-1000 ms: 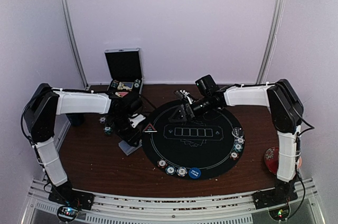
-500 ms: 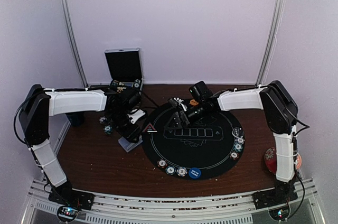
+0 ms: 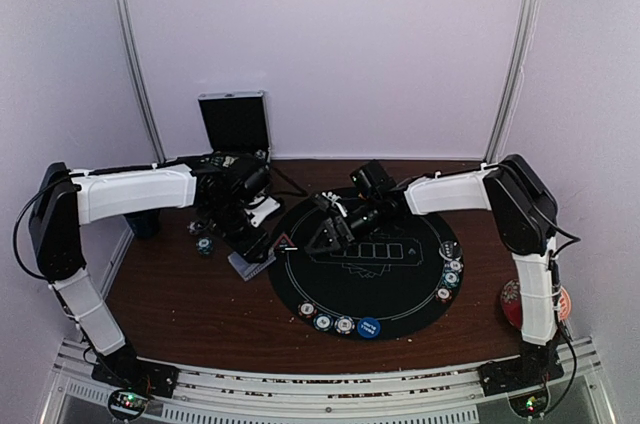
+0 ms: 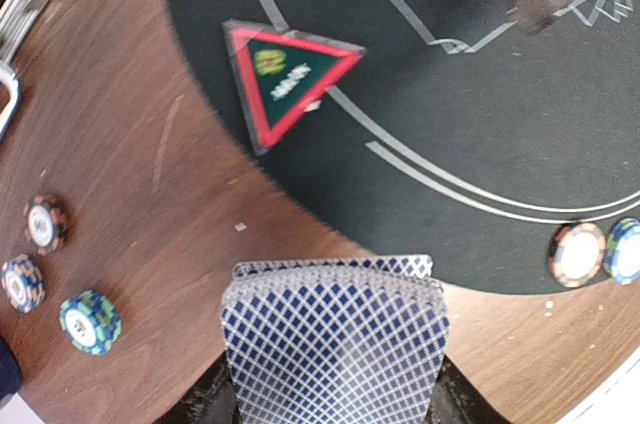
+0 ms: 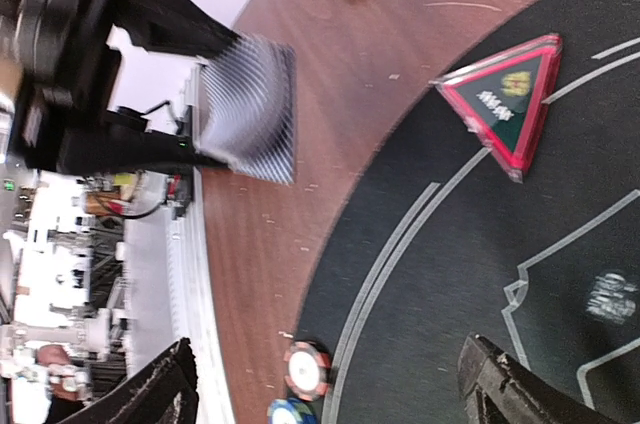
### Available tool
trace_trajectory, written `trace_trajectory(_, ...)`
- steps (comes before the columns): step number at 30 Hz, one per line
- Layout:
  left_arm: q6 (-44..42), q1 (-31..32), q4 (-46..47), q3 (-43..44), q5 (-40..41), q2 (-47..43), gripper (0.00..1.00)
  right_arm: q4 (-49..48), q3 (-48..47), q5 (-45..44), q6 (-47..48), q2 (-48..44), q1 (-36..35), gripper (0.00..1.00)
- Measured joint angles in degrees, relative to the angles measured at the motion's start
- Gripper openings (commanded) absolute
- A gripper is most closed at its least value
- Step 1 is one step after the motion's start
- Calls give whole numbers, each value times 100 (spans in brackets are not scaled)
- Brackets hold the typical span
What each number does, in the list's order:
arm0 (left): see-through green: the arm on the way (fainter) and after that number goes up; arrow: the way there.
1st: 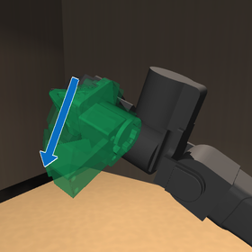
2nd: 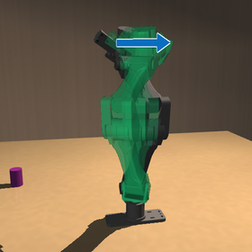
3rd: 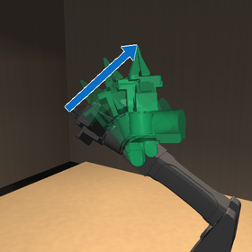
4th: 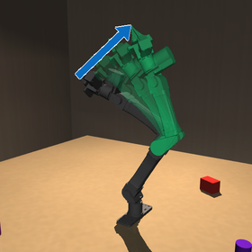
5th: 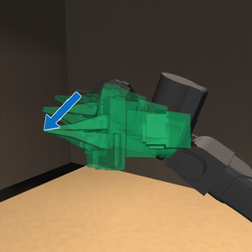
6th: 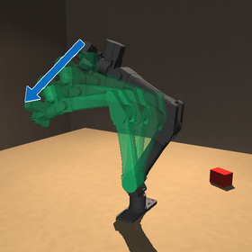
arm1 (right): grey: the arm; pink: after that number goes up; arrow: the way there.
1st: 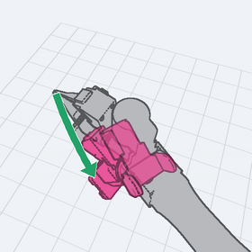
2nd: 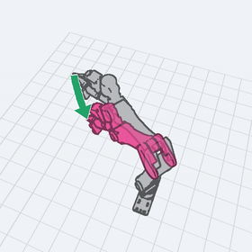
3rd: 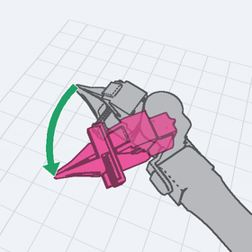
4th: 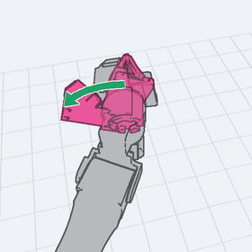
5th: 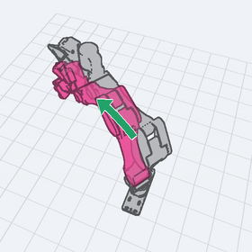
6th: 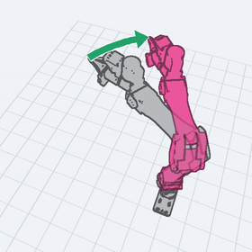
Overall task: Distribute texas hold em gaming equipment
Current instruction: Pass from the left arm to the right
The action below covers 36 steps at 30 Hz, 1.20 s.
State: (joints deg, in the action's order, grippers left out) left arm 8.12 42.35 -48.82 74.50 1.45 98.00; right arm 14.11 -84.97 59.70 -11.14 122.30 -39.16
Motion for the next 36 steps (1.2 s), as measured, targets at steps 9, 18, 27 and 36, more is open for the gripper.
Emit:
trace_trajectory(9, 33, 511, -9, 446, -4, 343, 57, -1049, 114, 673, -1025, 92, -11, 90)
trace_trajectory(18, 42, 826, 39, 713, -2, 619, 57, -1950, 455, 951, -1904, 109, -11, 87)
trace_trajectory(27, 79, 984, 79, 1038, 26, 802, 57, -2420, 625, 1113, -2382, 310, -11, 83)
trace_trajectory(36, 81, 1161, 79, 1163, 39, 911, 57, -2511, 649, 1176, -2583, 365, -37, 78)
